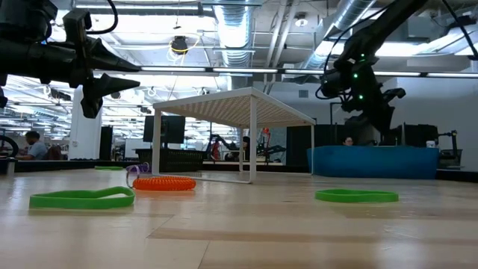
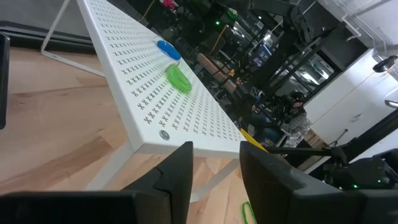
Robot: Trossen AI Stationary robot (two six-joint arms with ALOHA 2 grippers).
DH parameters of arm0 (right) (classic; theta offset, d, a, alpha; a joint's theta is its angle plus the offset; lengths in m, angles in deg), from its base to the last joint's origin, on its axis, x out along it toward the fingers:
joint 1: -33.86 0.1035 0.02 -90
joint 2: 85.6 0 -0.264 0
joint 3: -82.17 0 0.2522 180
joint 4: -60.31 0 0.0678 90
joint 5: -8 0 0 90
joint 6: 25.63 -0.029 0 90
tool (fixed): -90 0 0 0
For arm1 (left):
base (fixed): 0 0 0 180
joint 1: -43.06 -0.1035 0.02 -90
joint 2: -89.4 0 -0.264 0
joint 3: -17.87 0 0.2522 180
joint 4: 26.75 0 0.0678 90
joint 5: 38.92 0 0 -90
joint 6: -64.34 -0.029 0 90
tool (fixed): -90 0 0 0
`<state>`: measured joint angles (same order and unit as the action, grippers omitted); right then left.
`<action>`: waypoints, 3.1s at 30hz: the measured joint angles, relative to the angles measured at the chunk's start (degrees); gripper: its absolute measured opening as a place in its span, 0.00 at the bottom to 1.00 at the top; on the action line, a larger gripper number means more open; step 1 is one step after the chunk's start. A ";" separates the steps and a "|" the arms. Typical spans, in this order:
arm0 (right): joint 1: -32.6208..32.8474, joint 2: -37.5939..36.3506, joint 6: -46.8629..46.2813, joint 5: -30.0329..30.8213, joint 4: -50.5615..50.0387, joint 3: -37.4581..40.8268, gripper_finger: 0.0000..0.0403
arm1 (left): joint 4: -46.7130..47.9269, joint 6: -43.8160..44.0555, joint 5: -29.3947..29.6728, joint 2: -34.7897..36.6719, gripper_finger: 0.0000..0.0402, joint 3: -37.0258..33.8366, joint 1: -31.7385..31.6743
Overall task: Pick & Place Office Desk Supplies
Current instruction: Put the yellow box of crayon into the blue bin, then put the yellow spring keychain into the yellow bin
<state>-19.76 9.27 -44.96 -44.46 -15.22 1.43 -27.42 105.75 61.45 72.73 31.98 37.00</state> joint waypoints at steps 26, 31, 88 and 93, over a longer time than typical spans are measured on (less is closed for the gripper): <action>1.38 5.49 -7.14 -1.93 -3.24 2.96 0.00 | -1.01 -0.06 -0.50 0.00 0.32 0.00 0.00; 4.46 4.59 -8.79 -3.76 -4.39 4.46 0.00 | -1.01 -0.50 -0.57 0.00 0.32 0.01 0.00; 78.65 -50.52 -28.65 -24.47 56.32 33.80 0.00 | -3.60 -0.78 -14.89 0.00 0.32 0.00 0.00; 83.49 -51.07 -24.98 -16.09 67.54 39.60 0.00 | -5.96 -1.44 -15.28 0.00 0.32 -0.01 0.00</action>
<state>63.72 -41.80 -69.95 -60.55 52.31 41.03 -33.38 104.31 46.17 72.73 31.97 37.00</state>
